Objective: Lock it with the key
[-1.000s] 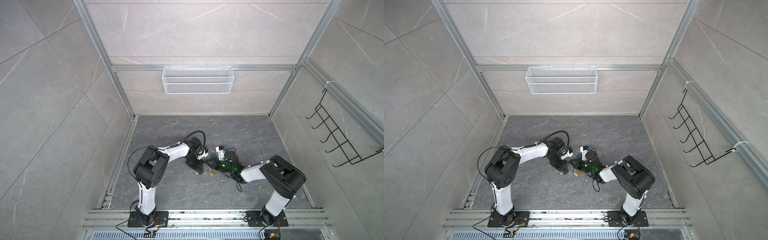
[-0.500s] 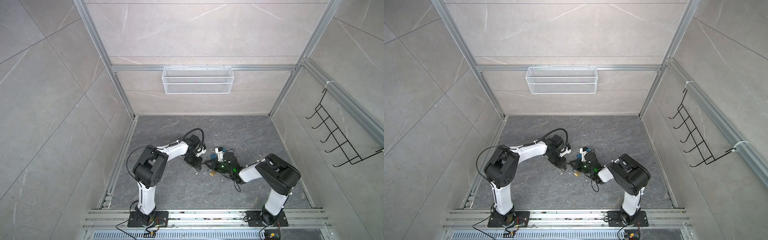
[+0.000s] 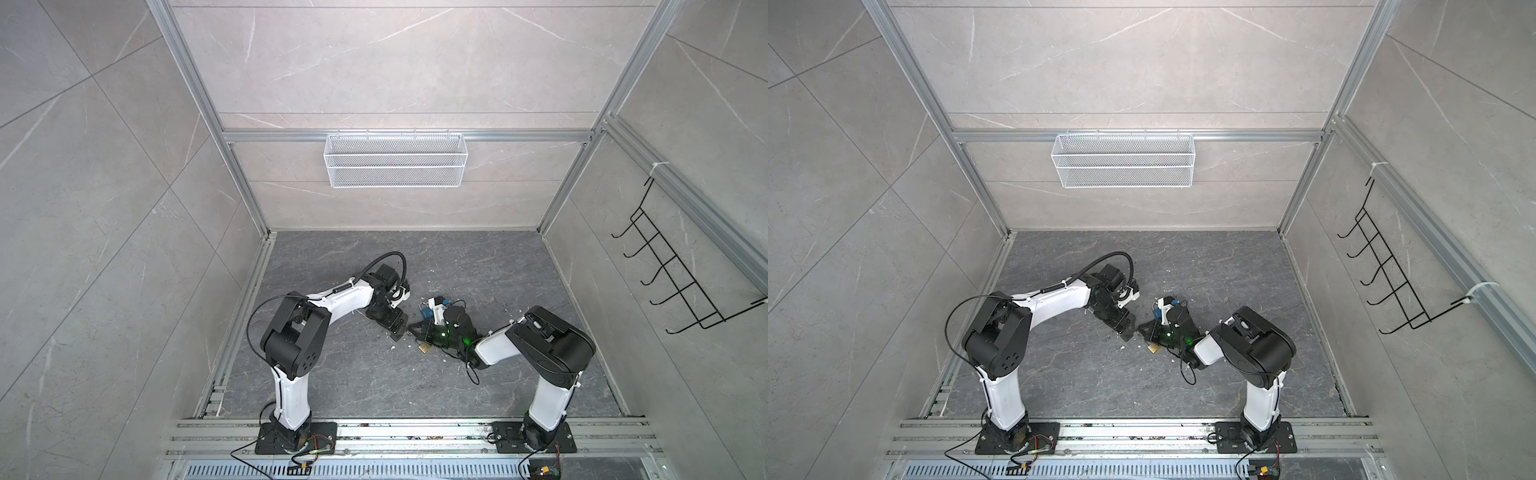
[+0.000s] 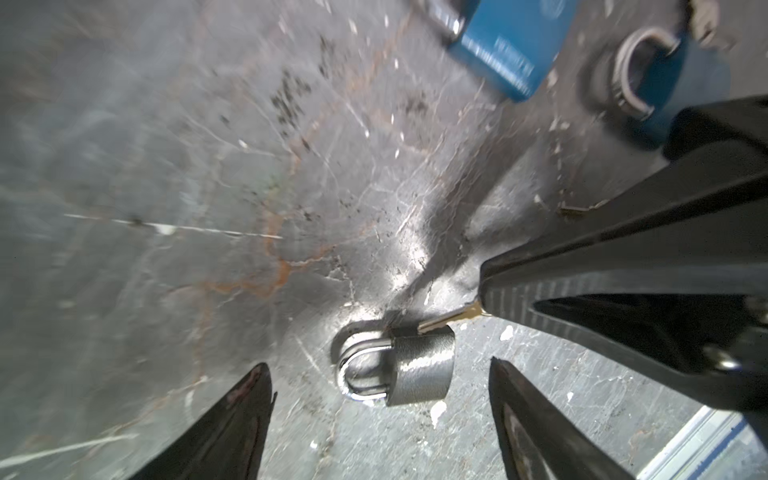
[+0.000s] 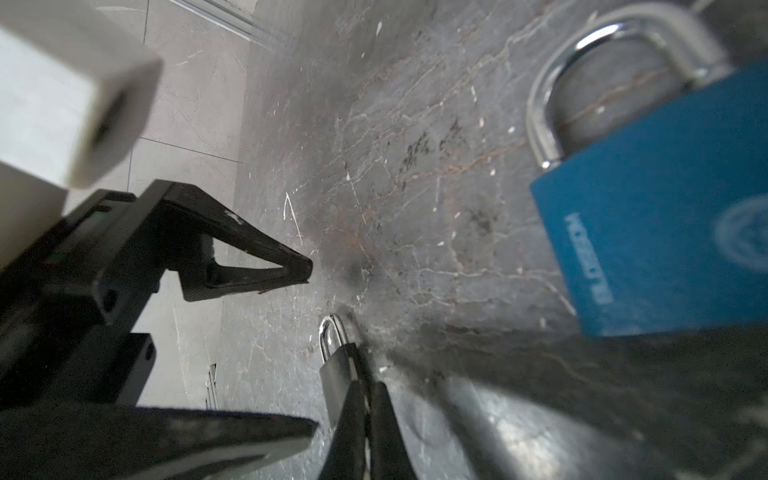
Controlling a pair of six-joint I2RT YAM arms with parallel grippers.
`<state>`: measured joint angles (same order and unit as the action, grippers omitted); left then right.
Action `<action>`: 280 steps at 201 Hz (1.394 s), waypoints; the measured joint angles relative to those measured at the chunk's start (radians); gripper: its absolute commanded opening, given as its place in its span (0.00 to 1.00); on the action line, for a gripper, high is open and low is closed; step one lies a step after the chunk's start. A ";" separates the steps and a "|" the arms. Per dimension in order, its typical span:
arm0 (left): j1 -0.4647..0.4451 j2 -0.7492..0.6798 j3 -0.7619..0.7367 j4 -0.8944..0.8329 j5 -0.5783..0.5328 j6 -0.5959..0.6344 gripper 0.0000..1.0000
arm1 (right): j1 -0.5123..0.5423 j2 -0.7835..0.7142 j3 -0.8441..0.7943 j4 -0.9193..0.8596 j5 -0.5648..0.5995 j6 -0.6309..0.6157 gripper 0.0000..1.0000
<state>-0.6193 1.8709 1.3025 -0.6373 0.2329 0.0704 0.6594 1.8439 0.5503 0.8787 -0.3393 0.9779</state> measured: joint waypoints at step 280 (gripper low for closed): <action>-0.009 -0.561 -0.636 0.805 -0.223 -0.384 0.81 | 0.055 -0.046 0.154 -0.331 0.220 -0.080 0.34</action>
<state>-0.6285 1.3098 0.6670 0.1673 0.0101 -0.3138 0.7143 1.7981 0.7040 0.5476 -0.1188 0.8978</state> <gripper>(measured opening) 0.810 0.328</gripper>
